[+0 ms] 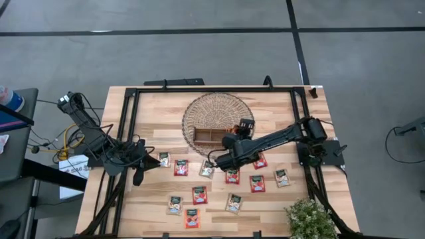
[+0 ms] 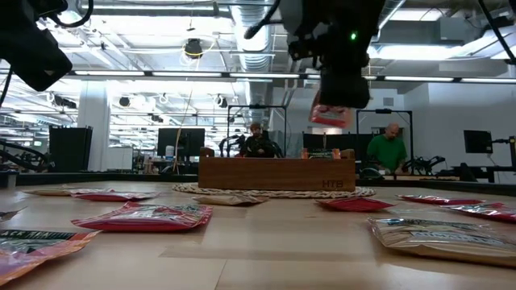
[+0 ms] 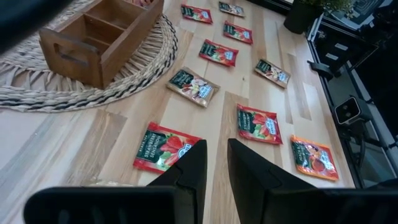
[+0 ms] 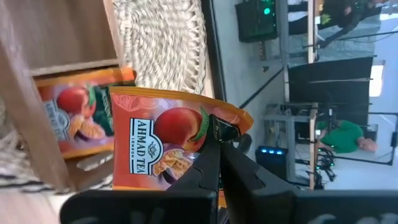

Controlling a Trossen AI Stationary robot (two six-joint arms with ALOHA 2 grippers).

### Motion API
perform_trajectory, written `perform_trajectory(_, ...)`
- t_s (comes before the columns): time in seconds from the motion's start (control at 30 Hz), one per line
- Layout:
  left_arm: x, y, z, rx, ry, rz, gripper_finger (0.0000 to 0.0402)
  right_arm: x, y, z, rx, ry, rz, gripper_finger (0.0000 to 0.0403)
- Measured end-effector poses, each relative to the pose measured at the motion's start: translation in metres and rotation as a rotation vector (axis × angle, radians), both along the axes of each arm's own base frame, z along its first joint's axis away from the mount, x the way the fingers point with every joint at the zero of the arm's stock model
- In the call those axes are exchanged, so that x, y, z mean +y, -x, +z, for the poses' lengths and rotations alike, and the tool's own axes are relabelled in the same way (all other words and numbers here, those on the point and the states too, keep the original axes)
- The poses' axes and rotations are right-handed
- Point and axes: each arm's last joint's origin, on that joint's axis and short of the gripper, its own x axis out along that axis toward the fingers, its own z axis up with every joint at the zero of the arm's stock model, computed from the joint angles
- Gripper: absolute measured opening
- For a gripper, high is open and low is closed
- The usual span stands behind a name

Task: Pick & Place Tea
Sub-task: Put the orange tea bag into the right section of the wooden organizer

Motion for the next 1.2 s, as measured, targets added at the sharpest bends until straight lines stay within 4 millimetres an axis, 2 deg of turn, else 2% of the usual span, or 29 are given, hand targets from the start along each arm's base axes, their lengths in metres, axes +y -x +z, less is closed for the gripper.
perform_trajectory(0.07,0.000,0.000,0.000,0.000,0.000,0.000,0.0055,0.000,-0.002,-0.006,0.017,0.003,-0.002,0.0000)
perform_trajectory(0.47,0.000,0.000,0.000,0.001,0.003,-0.004,0.0055,-0.014,-0.008,-0.010,-0.040,-0.046,-0.054,0.0000)
perform_trajectory(0.6,-0.001,0.000,0.000,0.010,0.021,-0.014,0.0055,-0.014,-0.003,-0.021,-0.006,-0.081,-0.061,0.0000)
perform_trajectory(0.8,-0.001,0.000,0.000,0.015,0.027,-0.021,0.0055,-0.013,0.002,-0.028,0.029,-0.079,-0.044,0.0000)
perform_trajectory(1.03,-0.001,0.000,0.000,0.015,0.028,-0.021,0.0055,-0.011,-0.007,-0.031,-0.013,-0.101,0.006,0.0000)
perform_trajectory(1.2,-0.001,0.000,0.000,0.015,0.028,-0.021,0.0055,-0.020,-0.010,-0.032,-0.014,-0.104,-0.003,0.0000)
